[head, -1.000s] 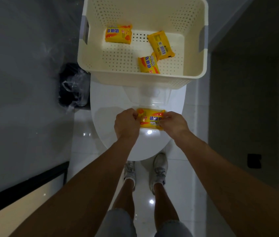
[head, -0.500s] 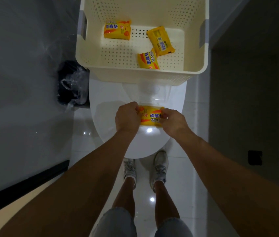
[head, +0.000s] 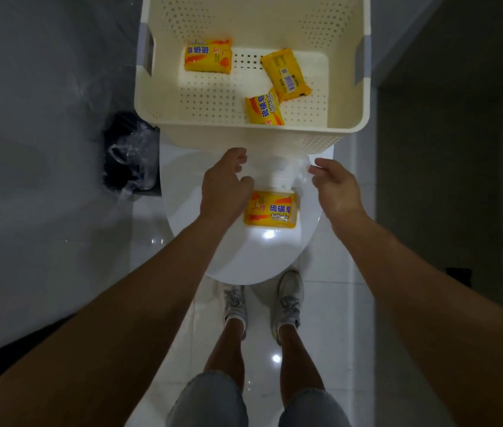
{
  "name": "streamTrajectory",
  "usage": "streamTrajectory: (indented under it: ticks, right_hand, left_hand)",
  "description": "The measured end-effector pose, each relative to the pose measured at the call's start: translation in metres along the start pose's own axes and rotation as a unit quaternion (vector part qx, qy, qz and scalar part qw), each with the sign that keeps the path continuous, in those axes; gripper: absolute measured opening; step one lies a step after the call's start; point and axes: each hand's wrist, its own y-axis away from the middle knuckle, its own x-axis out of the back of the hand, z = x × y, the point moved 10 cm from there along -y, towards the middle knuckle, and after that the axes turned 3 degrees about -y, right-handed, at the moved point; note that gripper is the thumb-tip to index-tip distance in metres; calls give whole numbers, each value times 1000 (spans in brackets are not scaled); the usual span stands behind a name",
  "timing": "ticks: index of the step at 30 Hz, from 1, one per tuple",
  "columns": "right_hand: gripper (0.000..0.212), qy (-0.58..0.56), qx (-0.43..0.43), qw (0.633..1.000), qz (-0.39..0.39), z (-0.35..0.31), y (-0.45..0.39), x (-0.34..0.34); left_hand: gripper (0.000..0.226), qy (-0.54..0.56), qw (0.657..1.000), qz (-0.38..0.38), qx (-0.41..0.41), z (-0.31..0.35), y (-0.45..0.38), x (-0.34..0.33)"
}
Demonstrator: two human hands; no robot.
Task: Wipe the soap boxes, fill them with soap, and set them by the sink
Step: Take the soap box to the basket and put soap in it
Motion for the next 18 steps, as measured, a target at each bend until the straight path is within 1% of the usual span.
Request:
streamTrajectory:
  ticks: [2, 4, 6, 9, 11, 13, 15, 16, 18]
  right_hand:
    - [24, -4, 11, 999, 52, 5, 9, 14]
    - [20, -6, 14, 997, 70, 14, 19, 18]
    - [20, 0, 6, 997, 76, 25, 28, 17]
    - [21, 11, -26, 997, 67, 47, 36, 12]
    - [17, 32, -42, 997, 52, 58, 36, 6]
    - [25, 59, -59, 996, 13, 65, 35, -4]
    - [34, 96, -69, 993, -31, 67, 34, -17]
    - [32, 108, -67, 991, -41, 65, 35, -21]
    - [27, 100, -63, 992, -32, 63, 36, -20]
  left_hand:
    - [38, 14, 999, 44, -19, 2, 12, 12]
    - [28, 3, 997, 78, -30, 1, 25, 19]
    - [23, -17, 996, 84, -22, -7, 36, 17]
    - [20, -58, 996, 66, 7, -25, 47, 5]
    - [25, -79, 996, 32, 25, -36, 48, -8]
    - [36, -110, 993, -11, 49, -47, 44, -22]
    - [41, -129, 988, -35, 76, -57, 40, -30]
    - [41, -130, 987, -42, 83, -59, 39, -33]
    - [41, -114, 989, -38, 88, -61, 39, -32]
